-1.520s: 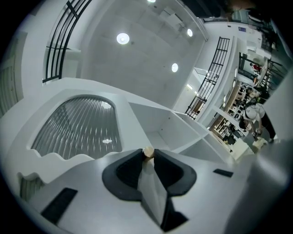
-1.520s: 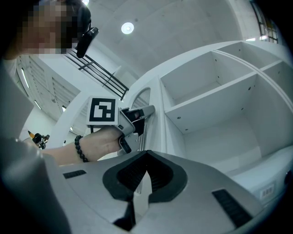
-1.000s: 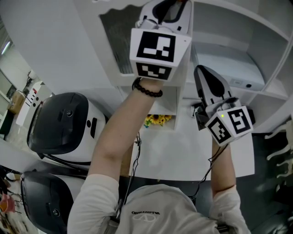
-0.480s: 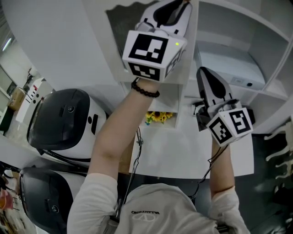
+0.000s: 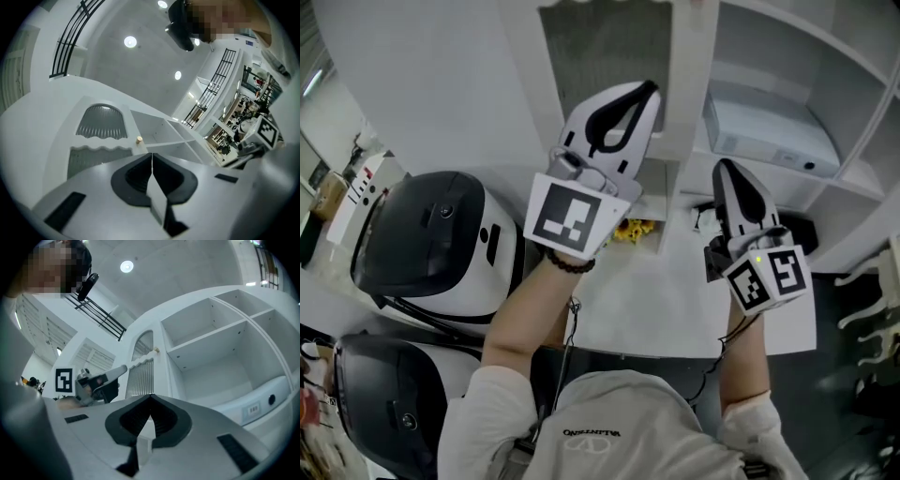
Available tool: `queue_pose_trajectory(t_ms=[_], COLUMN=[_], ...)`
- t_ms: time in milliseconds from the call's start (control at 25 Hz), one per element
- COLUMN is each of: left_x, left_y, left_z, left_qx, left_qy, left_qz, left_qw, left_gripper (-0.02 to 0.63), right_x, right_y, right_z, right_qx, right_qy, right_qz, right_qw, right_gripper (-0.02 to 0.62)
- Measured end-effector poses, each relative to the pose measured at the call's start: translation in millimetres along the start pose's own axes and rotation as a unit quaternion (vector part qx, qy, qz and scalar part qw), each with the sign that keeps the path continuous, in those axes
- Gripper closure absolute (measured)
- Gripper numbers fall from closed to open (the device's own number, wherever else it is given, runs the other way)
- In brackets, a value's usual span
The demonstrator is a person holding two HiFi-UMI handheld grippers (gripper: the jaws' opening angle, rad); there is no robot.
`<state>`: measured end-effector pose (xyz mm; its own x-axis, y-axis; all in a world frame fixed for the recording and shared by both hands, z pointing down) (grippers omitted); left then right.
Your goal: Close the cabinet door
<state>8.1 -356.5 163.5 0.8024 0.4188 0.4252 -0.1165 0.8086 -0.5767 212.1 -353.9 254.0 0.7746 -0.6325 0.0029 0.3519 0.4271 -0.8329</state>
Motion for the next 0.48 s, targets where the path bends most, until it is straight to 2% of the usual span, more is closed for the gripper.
queue_pose_trajectory(t_ms=[200, 320, 480], left_x=[23.2, 33.2, 43.3], left_y=[-8.6, -15.0, -28.2], left_z=[74.1, 117.1, 167.8], left_qx=[-0.057, -0.087, -0.126], left_qy=[0.008, 0.021, 0.055], left_qz=[0.043, 0.085, 0.108], left_qw=[0.9974, 0.9923, 0.9847], left_gripper=[0.601, 0.601, 0.601], right_x=[-11.3, -15.9, -16.3], right_y=[-8.7, -16.7, -30.5], right_z=[28.5, 47.9, 69.5], right_qx=[0.002, -0.008, -0.02], right_qy=[-0.027, -0.044, -0.068], right_qz=[0.007, 0.012, 0.007], right_qw=[1.0, 0.999, 0.997], right_gripper=[0.584, 0.584, 0.584])
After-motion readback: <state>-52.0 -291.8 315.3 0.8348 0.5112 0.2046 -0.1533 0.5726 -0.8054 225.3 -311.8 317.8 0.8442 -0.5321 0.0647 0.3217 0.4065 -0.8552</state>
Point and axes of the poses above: the fingertips, and each gripper's own axes: z backward along the fingers, x to its right, y out of its top, the point moved 9 cm from there along z, backward along the fingers, and after that the axes turned 12 degrees about x, right-handed, at the moved point
